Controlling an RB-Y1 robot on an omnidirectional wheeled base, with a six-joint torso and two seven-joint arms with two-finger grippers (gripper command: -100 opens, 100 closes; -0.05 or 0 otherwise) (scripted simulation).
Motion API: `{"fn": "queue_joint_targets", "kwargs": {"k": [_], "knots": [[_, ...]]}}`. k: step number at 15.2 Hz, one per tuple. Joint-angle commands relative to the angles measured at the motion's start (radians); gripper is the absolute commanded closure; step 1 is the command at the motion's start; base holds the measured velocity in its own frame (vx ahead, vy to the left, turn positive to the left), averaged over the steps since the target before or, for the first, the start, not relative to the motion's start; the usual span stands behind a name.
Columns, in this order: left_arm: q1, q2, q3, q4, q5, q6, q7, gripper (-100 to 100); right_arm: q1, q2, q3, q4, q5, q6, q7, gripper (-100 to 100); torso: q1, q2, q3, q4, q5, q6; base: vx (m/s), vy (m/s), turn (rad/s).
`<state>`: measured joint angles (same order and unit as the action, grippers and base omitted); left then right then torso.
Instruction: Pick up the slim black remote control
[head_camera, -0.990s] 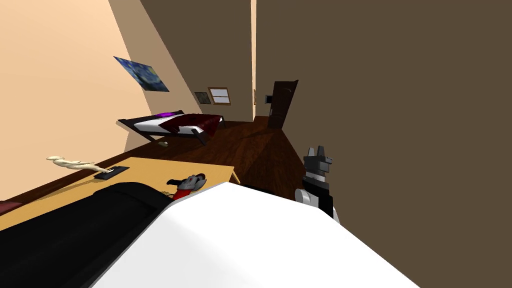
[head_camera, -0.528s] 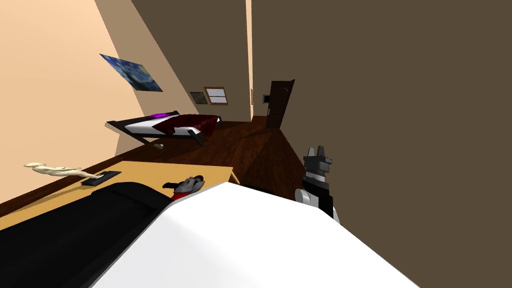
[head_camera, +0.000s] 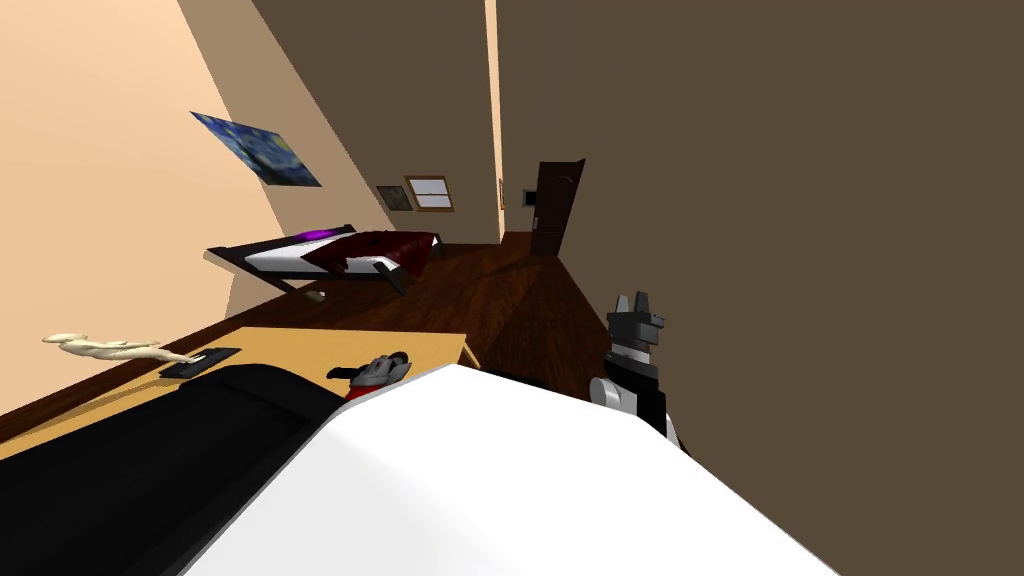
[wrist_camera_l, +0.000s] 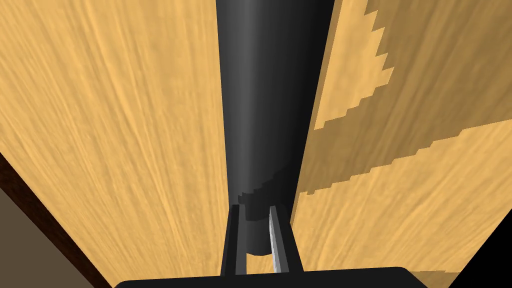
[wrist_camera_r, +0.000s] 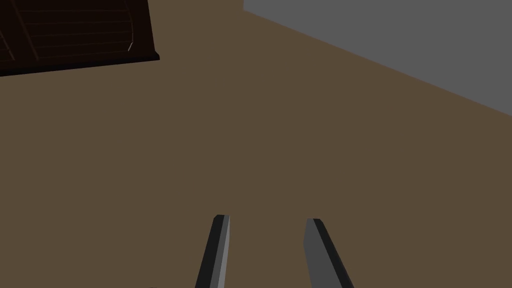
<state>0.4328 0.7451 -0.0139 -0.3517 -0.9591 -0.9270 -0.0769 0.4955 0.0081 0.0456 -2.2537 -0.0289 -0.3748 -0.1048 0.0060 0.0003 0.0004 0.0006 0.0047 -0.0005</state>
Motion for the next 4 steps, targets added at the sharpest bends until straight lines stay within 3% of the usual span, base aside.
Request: {"fn": "queue_joint_targets", "kwargs": {"k": [1,2,4], "knots": [[0.021,0.014,0.006,-0.030,-0.006,-0.004,0.014,100,0.000,0.000,0.000,0.000,0.000,0.000,0.000,0,0.000,0.000,0.000,0.000,0.000,0.000,0.013,-0.008,0.096],[0.034,0.038,0.018,-0.038,-0.015,-0.029,0.016,100,0.000,0.000,0.000,0.000,0.000,0.000,0.000,0,0.000,0.000,0.000,0.000,0.000,-0.001,0.042,-0.039,0.212],[0.037,0.029,0.013,-0.049,-0.012,-0.014,0.016,100,0.000,0.000,0.000,0.000,0.000,0.000,0.000,0,-0.004,-0.002,-0.002,-0.001,-0.001,-0.002,0.044,-0.043,0.107]]}}
